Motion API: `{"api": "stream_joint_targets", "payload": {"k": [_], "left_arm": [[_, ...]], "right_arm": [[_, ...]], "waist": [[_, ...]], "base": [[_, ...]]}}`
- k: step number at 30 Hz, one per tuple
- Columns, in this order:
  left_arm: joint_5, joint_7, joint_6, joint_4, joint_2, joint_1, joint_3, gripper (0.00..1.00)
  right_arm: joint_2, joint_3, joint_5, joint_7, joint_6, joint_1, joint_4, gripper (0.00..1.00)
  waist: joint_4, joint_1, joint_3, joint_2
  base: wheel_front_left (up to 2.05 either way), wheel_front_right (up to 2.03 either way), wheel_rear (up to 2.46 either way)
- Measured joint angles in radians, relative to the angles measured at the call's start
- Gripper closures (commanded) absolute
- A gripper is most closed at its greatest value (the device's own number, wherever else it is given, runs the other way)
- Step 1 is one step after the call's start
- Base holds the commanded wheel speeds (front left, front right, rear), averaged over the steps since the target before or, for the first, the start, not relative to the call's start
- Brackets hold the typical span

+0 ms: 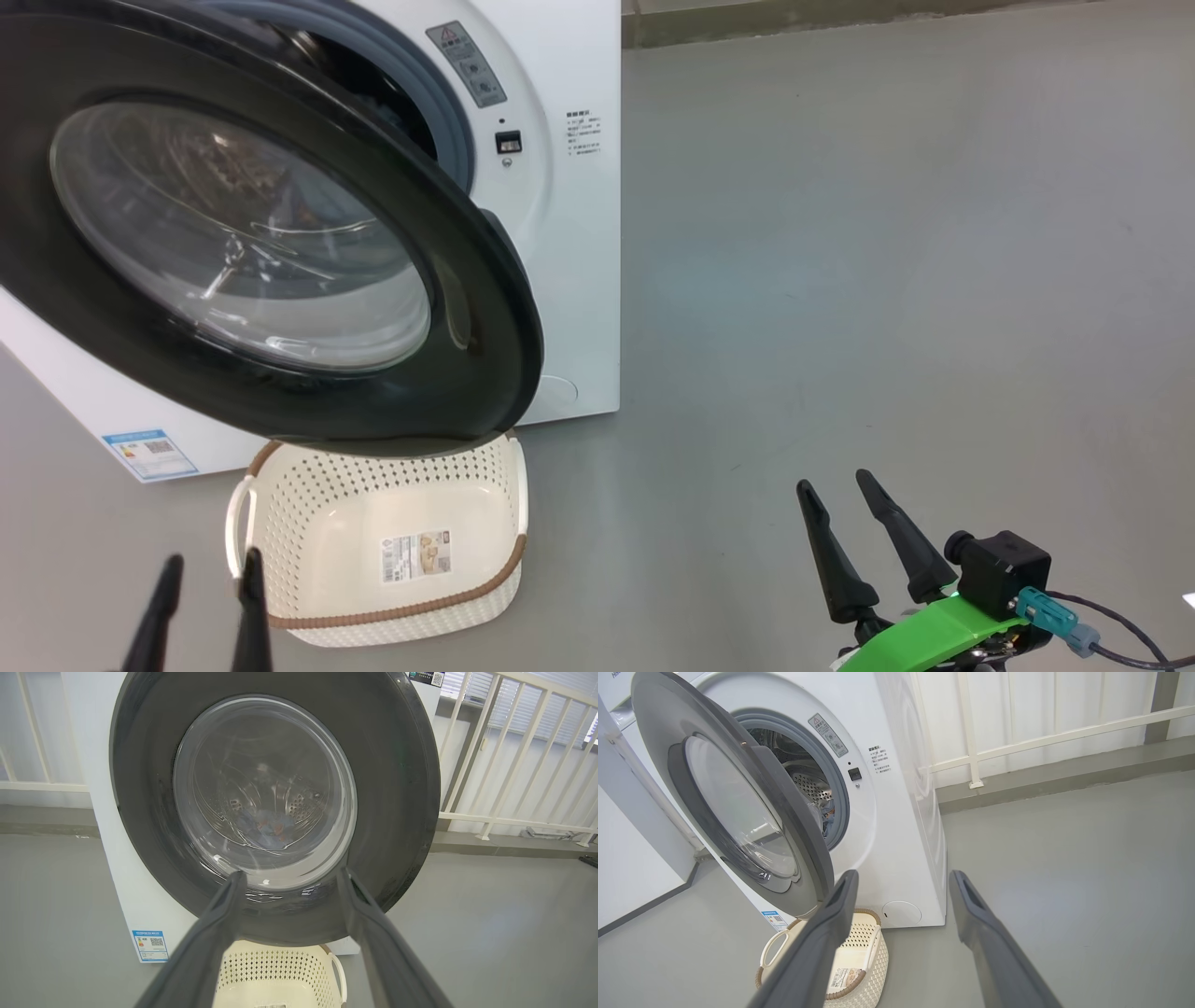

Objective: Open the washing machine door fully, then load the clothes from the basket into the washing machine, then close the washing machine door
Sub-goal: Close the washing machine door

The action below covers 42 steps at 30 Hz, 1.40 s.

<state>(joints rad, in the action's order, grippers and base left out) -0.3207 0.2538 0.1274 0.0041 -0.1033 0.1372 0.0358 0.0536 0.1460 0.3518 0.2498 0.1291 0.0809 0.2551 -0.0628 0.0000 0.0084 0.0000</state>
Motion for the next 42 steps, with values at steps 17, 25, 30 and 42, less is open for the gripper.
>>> {"api": "stream_joint_targets", "payload": {"k": [17,25,30,42], "left_arm": [[0.159,0.0,-0.004,0.048,0.053,0.038,0.048,0.0],[0.16,0.0,-0.004,0.064,0.057,0.045,0.048,0.0],[0.16,0.0,-0.002,0.068,0.057,0.045,0.048,0.0],[0.16,0.0,-0.001,0.068,0.057,0.044,0.048,0.0]], "right_arm": [[0.0,-0.005,-0.007,0.0,0.0,-0.003,0.0,0.0],[0.0,-0.005,-0.007,0.0,0.0,-0.003,0.0,0.0],[0.0,-0.005,-0.018,0.0,0.0,-0.003,0.0,0.0],[0.0,-0.006,-0.033,0.0,0.0,-0.003,0.0,0.0]], "waist": [[0.004,0.0,-0.007,0.0],[0.003,0.0,-0.007,0.0],[0.003,0.0,-0.007,0.0],[0.004,0.0,-0.01,0.0]], "base": [[0.0,0.0,0.0],[0.0,0.0,0.0],[0.0,0.0,0.0],[0.0,0.0,0.0]]}}
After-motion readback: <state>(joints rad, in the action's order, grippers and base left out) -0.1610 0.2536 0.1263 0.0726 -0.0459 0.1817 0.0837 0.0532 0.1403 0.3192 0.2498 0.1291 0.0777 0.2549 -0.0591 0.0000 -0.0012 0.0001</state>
